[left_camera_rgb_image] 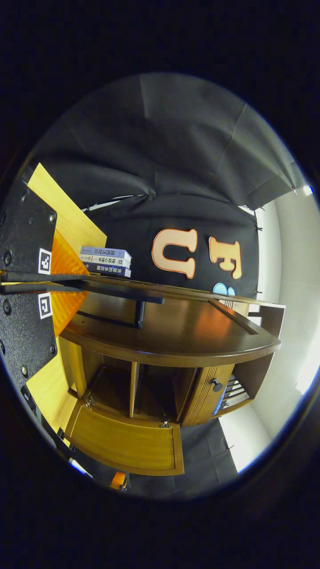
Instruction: Open the right door of the double-door shoe cabinet with the right hand, and open the left door with the left hand.
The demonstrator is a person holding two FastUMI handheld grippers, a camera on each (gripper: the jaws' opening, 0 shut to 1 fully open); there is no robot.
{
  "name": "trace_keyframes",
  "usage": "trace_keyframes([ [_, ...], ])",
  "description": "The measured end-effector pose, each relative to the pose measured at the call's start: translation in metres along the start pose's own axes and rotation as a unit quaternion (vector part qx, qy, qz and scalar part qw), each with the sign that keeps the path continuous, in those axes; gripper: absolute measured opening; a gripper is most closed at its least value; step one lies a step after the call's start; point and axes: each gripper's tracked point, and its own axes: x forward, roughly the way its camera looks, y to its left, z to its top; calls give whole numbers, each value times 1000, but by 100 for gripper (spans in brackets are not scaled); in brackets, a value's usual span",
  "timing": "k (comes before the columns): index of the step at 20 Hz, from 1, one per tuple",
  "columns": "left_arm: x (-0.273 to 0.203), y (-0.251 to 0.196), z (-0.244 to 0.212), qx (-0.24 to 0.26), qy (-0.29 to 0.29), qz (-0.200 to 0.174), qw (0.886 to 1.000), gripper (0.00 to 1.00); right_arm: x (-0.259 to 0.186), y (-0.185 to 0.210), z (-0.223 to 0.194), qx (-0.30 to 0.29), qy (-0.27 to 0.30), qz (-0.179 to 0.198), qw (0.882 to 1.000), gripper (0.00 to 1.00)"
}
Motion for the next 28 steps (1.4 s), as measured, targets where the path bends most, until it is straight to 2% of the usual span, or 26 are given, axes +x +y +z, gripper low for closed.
trace_keyframes([
  [1,0,1,0,1,1,-1,1000,2,0,-2,-1,1,0,-2,1000,92],
  [2,-2,1,0,2,1,-3,1000,2,1,-3,-1,2,2,-4,1000,98],
  [4,-1,1,-1,4,2,-4,1000,2,5,-6,-5,5,7,-6,1000,98],
  [5,-1,2,-1,6,3,-4,1000,2,6,-7,-7,6,10,-7,1000,91],
  [13,-23,0,-1,19,17,6,1000,1,10,-15,-10,11,16,-7,1000,92],
  [16,-41,11,10,26,8,34,999,3,8,-15,-10,13,15,-3,1000,92],
  [17,-47,11,14,27,6,40,999,0,7,-15,-9,12,15,-1,1000,92],
  [20,-62,10,20,27,4,46,999,3,5,-14,-6,15,11,3,1000,92],
  [21,-67,7,23,26,2,47,999,0,4,-14,-5,16,11,5,1000,92],
  [22,-72,5,25,29,-1,50,998,4,4,-14,-5,17,10,7,1000,92],
  [23,-76,4,27,34,-3,52,998,0,3,-14,-4,17,9,8,1000,92],
  [26,-84,5,35,37,-15,66,997,3,0,-16,-7,19,11,10,1000,92],
  [28,-87,4,38,40,-18,69,997,19,-2,-19,-8,23,13,11,1000,92],
])
